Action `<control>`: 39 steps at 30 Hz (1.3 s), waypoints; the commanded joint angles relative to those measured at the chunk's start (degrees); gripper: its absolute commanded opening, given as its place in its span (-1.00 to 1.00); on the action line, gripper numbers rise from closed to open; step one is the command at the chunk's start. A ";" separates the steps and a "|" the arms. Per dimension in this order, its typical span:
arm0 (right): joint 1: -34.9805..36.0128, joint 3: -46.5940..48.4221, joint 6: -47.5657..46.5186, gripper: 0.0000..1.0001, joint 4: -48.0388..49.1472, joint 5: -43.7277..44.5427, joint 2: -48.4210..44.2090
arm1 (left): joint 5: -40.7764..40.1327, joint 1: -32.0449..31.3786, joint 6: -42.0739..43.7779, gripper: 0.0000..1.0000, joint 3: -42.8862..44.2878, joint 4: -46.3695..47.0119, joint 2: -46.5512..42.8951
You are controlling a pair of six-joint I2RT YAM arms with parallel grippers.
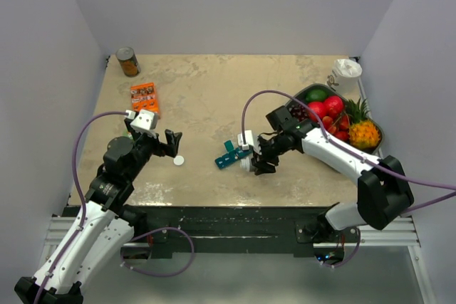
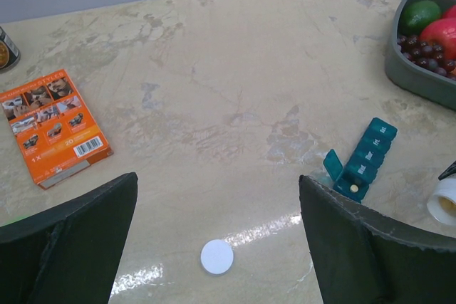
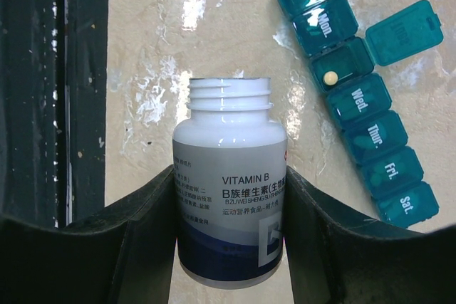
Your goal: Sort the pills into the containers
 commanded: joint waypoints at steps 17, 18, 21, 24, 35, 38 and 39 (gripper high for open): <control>3.06 7.18 3.25 -1.00 0.71 10.16 8.30 | -1.78 0.40 0.84 0.98 0.93 1.86 -0.22; 3.24 7.88 3.16 -1.00 0.44 10.51 8.66 | -1.78 0.40 0.92 0.98 0.93 1.86 -0.22; 3.41 9.11 3.16 -1.00 -0.08 12.44 9.98 | -1.69 0.40 0.92 0.98 0.93 1.86 -0.22; 3.85 10.34 2.90 -1.00 -1.05 14.37 11.29 | -1.60 0.40 0.92 0.98 1.02 1.95 -0.31; 5.44 15.53 2.81 -1.00 -4.57 18.68 15.34 | -1.69 0.40 1.01 0.98 0.93 1.95 -0.57; 5.96 16.06 3.07 -1.00 -4.75 20.44 15.96 | -1.60 0.40 1.01 0.98 0.93 1.95 -0.66; 5.96 16.58 3.16 -1.00 -4.92 20.70 16.22 | -1.60 0.40 1.01 0.98 1.02 2.04 -0.66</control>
